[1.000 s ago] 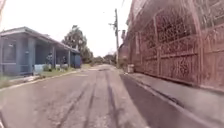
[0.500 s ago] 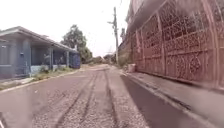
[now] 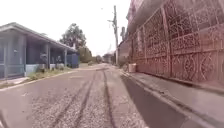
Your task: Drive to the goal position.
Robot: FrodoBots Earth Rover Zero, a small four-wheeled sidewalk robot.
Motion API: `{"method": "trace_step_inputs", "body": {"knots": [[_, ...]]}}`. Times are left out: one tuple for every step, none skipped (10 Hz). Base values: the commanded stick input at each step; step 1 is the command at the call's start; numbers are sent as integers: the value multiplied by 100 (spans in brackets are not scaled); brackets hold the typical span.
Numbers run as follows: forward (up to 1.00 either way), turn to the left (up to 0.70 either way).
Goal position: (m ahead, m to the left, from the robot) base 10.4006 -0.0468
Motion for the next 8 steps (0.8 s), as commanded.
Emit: {"method": "trace_step_inputs", "body": {"knots": [[70,0],[70,0],[70,0],[70,0],[70,0],[70,0],[70,0],[70,0]]}}
